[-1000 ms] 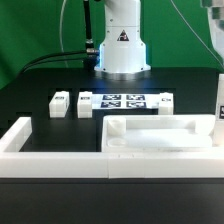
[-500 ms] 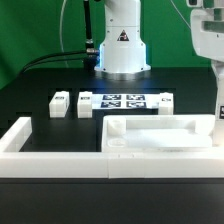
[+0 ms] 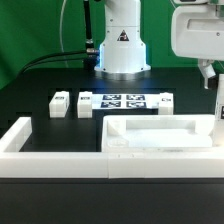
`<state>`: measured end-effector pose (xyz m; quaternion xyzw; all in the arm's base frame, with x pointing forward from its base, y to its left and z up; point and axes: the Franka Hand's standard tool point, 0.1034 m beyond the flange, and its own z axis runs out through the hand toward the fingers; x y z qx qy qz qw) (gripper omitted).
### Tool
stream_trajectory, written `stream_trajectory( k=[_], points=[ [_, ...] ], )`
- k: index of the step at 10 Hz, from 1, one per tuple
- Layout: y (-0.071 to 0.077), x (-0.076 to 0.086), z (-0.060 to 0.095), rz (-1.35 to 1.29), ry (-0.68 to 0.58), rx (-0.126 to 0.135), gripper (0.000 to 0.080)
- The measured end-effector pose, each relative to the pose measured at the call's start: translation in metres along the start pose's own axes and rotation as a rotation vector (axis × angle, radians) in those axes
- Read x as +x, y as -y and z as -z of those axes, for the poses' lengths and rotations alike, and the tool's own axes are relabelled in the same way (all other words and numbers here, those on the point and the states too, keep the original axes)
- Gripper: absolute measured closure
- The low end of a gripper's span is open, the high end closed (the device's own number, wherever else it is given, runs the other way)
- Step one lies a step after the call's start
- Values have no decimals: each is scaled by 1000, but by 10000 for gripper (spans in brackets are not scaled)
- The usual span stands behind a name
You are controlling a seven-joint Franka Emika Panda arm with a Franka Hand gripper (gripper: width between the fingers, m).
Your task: Assemble desk
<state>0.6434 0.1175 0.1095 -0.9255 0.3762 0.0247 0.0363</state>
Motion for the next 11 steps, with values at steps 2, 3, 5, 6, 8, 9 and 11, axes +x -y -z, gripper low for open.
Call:
stream_trajectory(
  k=[2,3,5,6,8,9,11],
  points=[
    [-1,1,0,153,0,0,151],
    [-1,2,0,261,0,0,151],
    [-3,3,0,521,-6,-10,151],
    [-4,4,-1,605,-5,-11,151],
    [-4,3,-2,564,-6,-10,248],
    [-4,3,-2,564,-6,-10,248],
    [-5,5,-2,563,-7,-13,511]
  ],
)
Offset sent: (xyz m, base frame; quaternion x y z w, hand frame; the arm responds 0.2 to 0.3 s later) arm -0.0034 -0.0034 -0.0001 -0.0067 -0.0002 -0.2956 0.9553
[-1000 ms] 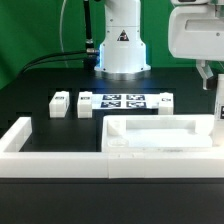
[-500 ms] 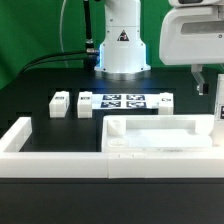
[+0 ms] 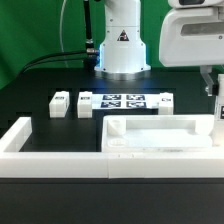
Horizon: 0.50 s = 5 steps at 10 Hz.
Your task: Assemble desk
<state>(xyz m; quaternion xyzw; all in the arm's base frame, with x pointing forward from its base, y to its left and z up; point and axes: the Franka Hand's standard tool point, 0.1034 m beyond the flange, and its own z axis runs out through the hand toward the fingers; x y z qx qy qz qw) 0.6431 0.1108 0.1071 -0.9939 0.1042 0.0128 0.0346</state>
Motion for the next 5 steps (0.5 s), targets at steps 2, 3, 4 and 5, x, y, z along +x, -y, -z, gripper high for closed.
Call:
stream_trajectory(
  k=[2,3,4,5],
  points=[
    [-1,0,0,-26,0,0,511],
    [-1,0,0,-28,0,0,511],
    [-1,0,0,-130,2,5,511],
    [-4,-1,0,-281,6,14,511]
  ],
)
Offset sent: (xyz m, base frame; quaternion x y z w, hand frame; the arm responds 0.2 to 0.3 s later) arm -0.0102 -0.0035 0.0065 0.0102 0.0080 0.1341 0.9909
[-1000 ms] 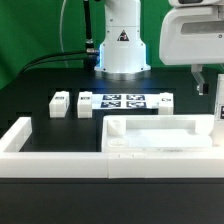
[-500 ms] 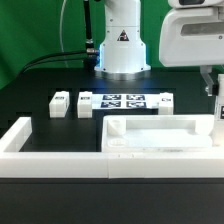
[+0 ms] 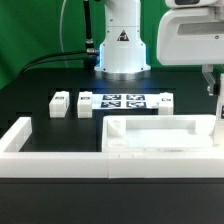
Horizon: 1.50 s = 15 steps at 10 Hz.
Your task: Assemble desk
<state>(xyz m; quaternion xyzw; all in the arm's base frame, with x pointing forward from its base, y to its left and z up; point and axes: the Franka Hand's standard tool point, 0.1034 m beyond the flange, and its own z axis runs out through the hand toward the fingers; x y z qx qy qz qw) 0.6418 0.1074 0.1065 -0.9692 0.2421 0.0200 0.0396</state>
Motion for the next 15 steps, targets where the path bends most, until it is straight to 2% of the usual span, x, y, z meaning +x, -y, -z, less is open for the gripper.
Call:
stream_trajectory(
  k=[3,8,10,11,14,15],
  points=[
    [-2,1,0,-321,6,10,511],
    [-2,1,0,-627,11,13,511],
    [-4,3,0,-883,14,48,511],
    [-4,3,0,-971,14,59,511],
    [-2,2,0,-1357,44,132,511],
    [-1,3,1,-1414,47,140,511]
  ],
)
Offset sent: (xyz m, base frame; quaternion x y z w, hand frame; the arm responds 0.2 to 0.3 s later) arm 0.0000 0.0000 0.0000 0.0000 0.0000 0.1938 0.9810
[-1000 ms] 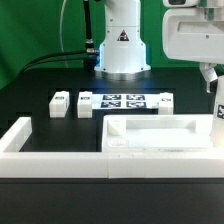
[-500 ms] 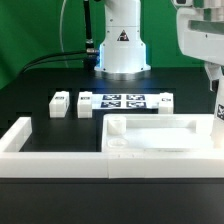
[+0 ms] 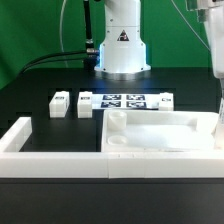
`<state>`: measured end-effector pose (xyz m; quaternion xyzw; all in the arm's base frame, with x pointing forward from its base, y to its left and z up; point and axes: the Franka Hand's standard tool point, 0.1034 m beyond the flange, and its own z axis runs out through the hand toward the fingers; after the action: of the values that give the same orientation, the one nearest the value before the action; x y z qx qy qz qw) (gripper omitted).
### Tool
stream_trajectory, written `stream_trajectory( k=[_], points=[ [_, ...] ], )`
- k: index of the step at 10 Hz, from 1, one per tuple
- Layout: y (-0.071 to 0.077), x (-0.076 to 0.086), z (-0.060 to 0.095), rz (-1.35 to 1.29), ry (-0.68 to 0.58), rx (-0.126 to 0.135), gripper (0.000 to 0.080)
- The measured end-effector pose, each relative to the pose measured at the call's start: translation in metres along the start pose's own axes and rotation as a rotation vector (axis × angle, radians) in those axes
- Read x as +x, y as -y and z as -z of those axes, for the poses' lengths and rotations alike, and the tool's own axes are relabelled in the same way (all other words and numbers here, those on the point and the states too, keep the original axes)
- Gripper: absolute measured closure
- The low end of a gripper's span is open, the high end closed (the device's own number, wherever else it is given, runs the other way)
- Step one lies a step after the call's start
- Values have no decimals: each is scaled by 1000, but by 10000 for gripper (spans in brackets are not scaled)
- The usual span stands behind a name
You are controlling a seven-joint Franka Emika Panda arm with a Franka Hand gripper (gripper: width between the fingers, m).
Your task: Assemble desk
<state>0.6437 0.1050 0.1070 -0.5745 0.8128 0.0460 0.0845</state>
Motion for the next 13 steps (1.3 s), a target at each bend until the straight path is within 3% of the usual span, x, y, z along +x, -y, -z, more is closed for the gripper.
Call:
stream_trajectory(
  k=[4,5,6,7,8,9,10,13],
  points=[
    [3,4,2,-73,-3,5,511],
    [2,4,1,-39,-5,-4,511],
    [0,3,4,71,-11,-44,331],
    [2,-1,10,168,-21,-93,213],
    [6,-8,13,291,-15,-86,213],
    [2,-14,14,452,-9,-98,163],
    [-1,-15,13,521,-4,-117,154],
    [0,-12,12,731,4,-118,151]
  ],
)
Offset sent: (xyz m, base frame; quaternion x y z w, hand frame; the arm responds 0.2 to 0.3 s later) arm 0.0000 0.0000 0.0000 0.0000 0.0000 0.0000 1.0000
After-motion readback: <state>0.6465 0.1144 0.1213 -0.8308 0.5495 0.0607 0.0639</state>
